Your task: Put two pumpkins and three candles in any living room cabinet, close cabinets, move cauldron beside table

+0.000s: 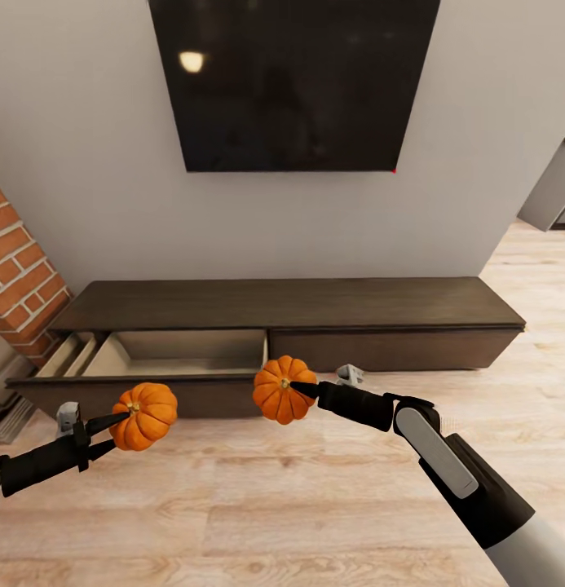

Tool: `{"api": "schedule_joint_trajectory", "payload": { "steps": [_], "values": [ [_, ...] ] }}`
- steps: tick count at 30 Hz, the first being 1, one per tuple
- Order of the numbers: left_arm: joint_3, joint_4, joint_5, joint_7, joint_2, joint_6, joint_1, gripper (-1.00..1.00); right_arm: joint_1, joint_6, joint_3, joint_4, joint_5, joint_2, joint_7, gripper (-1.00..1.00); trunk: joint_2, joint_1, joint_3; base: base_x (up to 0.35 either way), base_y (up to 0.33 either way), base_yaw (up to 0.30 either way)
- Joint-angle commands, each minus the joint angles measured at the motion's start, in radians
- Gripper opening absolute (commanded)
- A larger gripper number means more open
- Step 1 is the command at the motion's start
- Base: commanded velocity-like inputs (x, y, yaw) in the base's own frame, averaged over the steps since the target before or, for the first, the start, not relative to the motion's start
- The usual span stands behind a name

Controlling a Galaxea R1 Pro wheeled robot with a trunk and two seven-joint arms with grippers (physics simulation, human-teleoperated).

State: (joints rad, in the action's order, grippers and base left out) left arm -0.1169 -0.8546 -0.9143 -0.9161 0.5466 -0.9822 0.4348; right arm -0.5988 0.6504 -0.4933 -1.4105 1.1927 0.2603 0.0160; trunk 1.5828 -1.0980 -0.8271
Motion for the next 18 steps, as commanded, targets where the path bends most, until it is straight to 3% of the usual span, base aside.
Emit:
{"api": "schedule_joint_trajectory", "payload": {
  "steps": [1, 7, 18],
  "values": [
    [-0.001, 0.000, -0.009, -0.003, 0.000, -0.009, 0.001, -1.00, -0.001, 0.002, -0.001, -0.001, 0.007, 0.001, 0.002, -1.00, 0.000, 0.000, -0.001, 0.013, 0.280, 0.000],
    [-0.001, 0.000, -0.009, -0.003, 0.001, -0.009, 0.001, -1.00, -0.001, 0.002, -0.001, 0.000, 0.007, 0.001, 0.002, -1.00, 0.000, 0.000, -0.001, 0.088, 0.278, 0.000],
    [-0.001, 0.000, -0.009, -0.003, 0.001, -0.009, 0.001, -1.00, -0.001, 0.003, -0.001, 0.000, 0.007, 0.001, 0.002, -1.00, 0.000, 0.000, -0.001, 0.223, 0.242, 0.000]
  ]
}}
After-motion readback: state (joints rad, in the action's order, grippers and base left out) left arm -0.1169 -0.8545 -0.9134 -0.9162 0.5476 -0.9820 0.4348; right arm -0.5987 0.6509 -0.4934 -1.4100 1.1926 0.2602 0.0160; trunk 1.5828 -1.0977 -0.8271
